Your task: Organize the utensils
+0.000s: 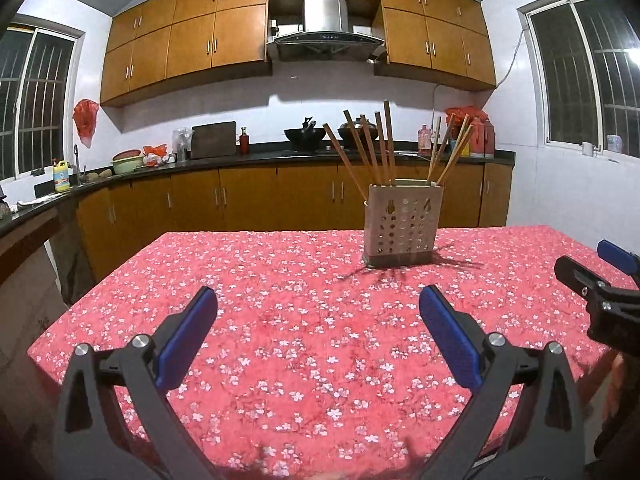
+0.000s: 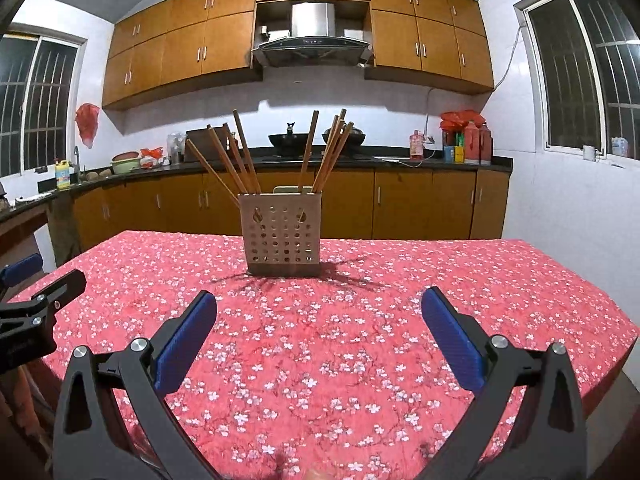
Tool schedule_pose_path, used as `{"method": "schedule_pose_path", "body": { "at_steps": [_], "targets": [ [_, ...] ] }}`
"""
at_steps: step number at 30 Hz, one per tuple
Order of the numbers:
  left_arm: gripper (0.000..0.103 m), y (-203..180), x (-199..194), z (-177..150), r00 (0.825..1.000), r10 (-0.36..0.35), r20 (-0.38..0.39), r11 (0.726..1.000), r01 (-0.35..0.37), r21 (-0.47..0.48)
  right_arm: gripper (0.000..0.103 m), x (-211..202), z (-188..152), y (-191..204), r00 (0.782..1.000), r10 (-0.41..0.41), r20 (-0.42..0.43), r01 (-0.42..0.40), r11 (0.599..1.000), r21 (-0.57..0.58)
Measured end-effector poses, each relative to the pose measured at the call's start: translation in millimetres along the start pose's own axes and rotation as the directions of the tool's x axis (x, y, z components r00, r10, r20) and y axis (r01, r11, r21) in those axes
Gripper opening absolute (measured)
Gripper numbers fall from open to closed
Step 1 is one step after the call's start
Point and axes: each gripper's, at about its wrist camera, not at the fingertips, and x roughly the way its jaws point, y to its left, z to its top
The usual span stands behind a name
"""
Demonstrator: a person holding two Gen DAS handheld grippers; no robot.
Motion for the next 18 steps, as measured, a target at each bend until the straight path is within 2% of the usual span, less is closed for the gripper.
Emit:
{"method": "schedule_pose_path", "body": {
  "at_steps": [18],
  "targets": [
    [0.099, -6.3, -2.1, -3.5, 1.000, 0.008, -0.012, 1.000, -0.008, -0.001, 0.101, -1.9, -5.2, -4.3, 1.000, -0.025, -0.007, 0.025, 1.000, 0.011]
  ]
}}
